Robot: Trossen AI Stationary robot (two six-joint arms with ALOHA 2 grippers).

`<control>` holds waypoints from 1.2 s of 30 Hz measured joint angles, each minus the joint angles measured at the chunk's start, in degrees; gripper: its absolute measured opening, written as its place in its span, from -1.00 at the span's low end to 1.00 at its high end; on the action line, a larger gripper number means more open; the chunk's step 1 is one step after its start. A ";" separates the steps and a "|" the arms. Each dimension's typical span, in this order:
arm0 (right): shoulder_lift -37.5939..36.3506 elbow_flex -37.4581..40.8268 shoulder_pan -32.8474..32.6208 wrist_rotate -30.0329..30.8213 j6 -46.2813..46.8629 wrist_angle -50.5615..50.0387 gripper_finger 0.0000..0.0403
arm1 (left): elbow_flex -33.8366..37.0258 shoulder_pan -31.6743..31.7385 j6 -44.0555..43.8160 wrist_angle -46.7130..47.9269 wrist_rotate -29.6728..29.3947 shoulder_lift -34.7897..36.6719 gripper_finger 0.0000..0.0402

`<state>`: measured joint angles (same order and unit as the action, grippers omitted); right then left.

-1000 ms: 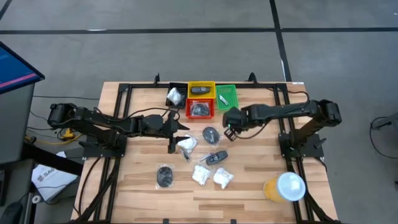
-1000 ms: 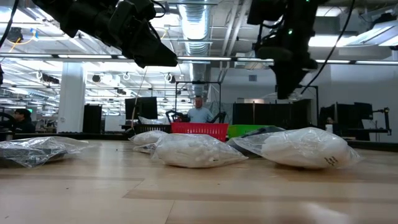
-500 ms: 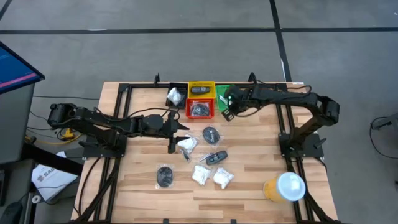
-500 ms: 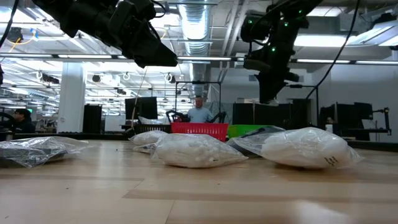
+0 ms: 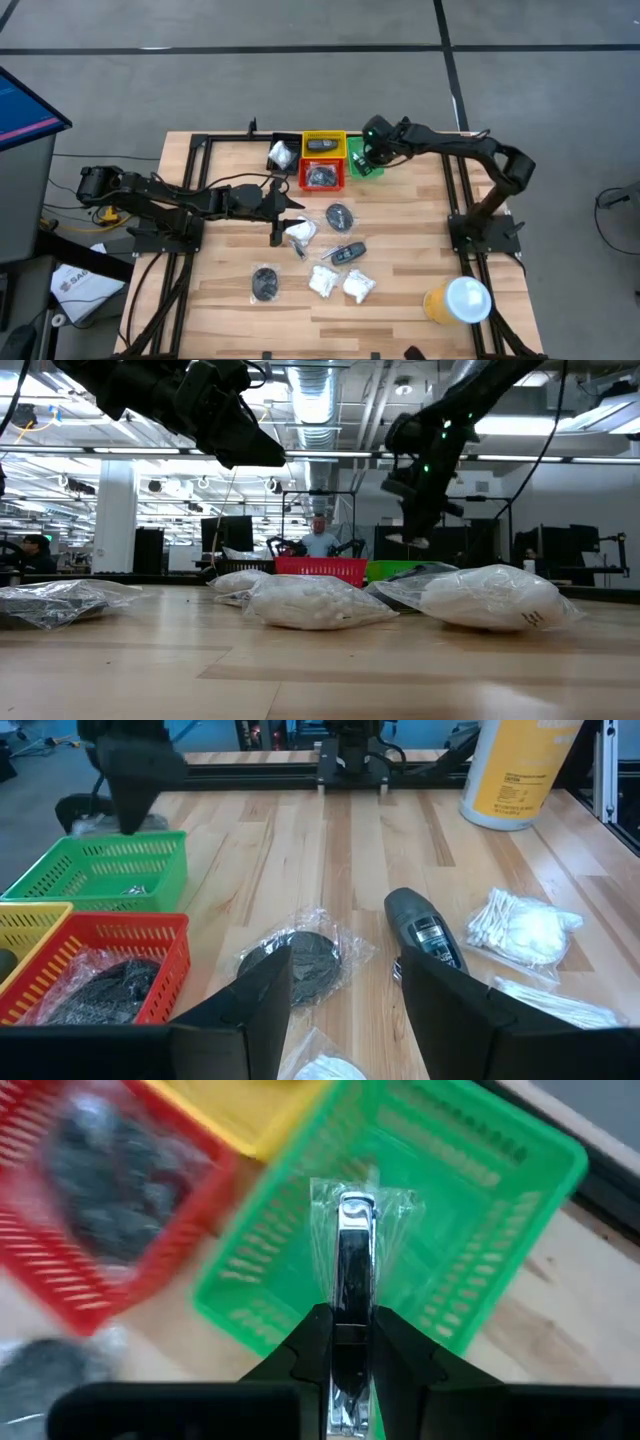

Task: Pick & Place Travel size toiletries
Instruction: Put the silver nail cutter into the green bin

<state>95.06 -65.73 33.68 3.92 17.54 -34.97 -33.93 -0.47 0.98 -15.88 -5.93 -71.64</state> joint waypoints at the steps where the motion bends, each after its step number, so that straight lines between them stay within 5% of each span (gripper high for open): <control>1: 0.78 0.01 0.59 -0.34 -0.18 0.70 -0.79 | 0.00 0.02 -0.01 0.00 -0.01 0.00 -0.12; 36: 3.66 -0.07 3.45 -1.60 -4.09 8.79 -0.66 | 0.00 0.02 -1.32 0.27 0.02 0.00 -0.12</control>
<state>98.72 -65.80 37.12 2.33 13.45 -26.18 -33.93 -0.45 -0.34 -15.61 -5.91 -71.64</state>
